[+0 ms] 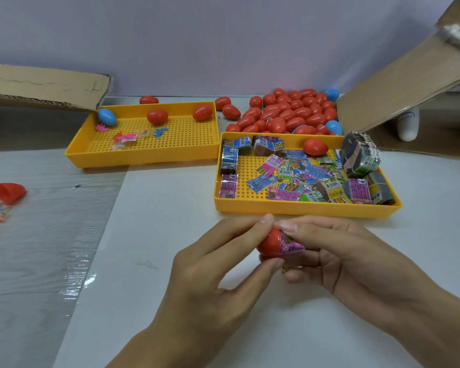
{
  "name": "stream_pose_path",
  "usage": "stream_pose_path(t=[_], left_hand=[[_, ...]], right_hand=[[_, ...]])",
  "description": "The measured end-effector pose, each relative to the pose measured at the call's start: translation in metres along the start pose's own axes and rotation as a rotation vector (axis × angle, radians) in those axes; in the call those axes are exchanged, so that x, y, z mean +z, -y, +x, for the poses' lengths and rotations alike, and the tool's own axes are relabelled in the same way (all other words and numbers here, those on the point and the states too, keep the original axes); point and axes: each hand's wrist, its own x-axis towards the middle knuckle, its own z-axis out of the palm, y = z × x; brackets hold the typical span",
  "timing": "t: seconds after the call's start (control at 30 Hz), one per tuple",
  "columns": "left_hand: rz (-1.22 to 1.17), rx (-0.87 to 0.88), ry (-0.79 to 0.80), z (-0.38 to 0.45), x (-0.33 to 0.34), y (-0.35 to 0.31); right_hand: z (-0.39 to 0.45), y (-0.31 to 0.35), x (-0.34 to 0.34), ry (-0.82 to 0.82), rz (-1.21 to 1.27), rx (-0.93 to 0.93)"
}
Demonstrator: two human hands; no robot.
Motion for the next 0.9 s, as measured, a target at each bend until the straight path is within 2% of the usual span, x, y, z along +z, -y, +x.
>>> stream_pose_path(t=[0.1,0.3,0.67,0.8,0.9], left_hand=[[-0.007,-0.012,-0.007,0.0008,-0.0012,-0.0006],[-0.016,-0.025,0.011,-0.0001,0.0016,-0.0011],[-0.084,-0.061,0.136,0.002,-0.0035,0.0012],[-0.125,-0.077,0.109,0.0014,-0.0014,0.0034],[-0.279,-0.179,0.057,0.0001,-0.0021,0.0045]], right_hand=[[0.0008,0.0007,-0.0014,0.05,0.033,0.035],[0.002,-0.0006,-0.0032,0.04,0.086,0.071],[-0.0004,0.0056,-0.0038,-0.003,-0.098,-0.02],[-0.0008,0.0041,-0.0028,-0.002,-0.133,-0.035],[-0.0012,0.0044,-0.0033,0.034,-0.12,-0.054]])
